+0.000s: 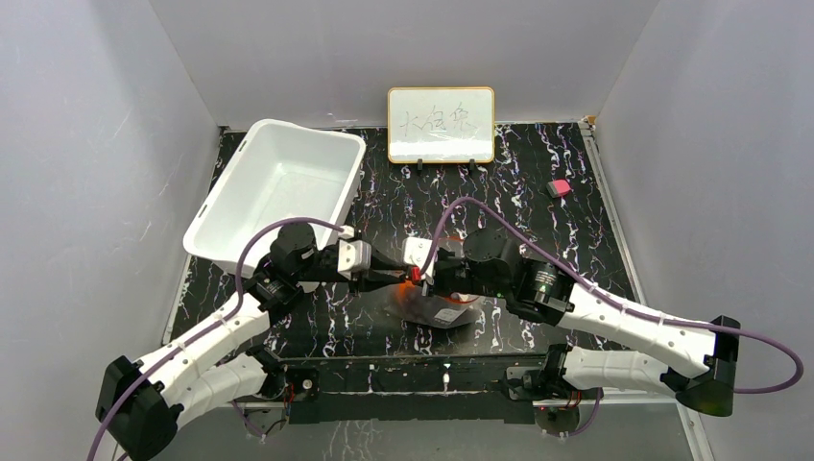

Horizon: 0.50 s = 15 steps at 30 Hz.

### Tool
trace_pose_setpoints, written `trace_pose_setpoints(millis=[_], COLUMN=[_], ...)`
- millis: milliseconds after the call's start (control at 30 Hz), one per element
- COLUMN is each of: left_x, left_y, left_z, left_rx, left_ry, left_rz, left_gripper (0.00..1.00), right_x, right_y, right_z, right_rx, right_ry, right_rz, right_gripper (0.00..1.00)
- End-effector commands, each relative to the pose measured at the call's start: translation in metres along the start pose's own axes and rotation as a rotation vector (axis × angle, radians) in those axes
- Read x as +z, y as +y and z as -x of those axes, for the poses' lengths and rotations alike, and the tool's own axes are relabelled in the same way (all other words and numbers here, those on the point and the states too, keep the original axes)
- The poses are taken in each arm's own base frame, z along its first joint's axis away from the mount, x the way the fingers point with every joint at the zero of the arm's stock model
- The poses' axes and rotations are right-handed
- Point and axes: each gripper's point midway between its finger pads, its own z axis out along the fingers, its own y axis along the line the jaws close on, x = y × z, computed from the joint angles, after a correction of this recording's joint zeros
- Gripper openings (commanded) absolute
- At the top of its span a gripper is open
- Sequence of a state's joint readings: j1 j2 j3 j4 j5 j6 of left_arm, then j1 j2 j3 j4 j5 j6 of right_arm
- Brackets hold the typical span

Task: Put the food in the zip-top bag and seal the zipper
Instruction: Zip the zipper food storage bag at the center of the board.

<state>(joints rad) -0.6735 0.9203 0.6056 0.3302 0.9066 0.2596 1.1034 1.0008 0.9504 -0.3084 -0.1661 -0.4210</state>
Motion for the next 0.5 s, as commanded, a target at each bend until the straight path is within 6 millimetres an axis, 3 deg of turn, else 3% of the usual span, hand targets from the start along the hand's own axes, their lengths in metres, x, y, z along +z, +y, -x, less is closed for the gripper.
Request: trace_pose_setpoints(millis=[0, 467], left_x=[0.003, -0.012], left_y=[0.000, 0.000], left_z=[0.006, 0.006], left_rx=[0.029, 0.039], left_ry=[-0.031, 0.000], left_rz=[-0.018, 0.071], left_gripper=[0.03, 0.00], right_x=[-0.002, -0.029], right_y=[-0.010, -0.011], right_z=[0.029, -0.009], right_rx=[-0.001, 0.021], right_ry=[-0.115, 0.061], right_rz=[-0.035, -0.088], right_gripper=[0.00, 0.00])
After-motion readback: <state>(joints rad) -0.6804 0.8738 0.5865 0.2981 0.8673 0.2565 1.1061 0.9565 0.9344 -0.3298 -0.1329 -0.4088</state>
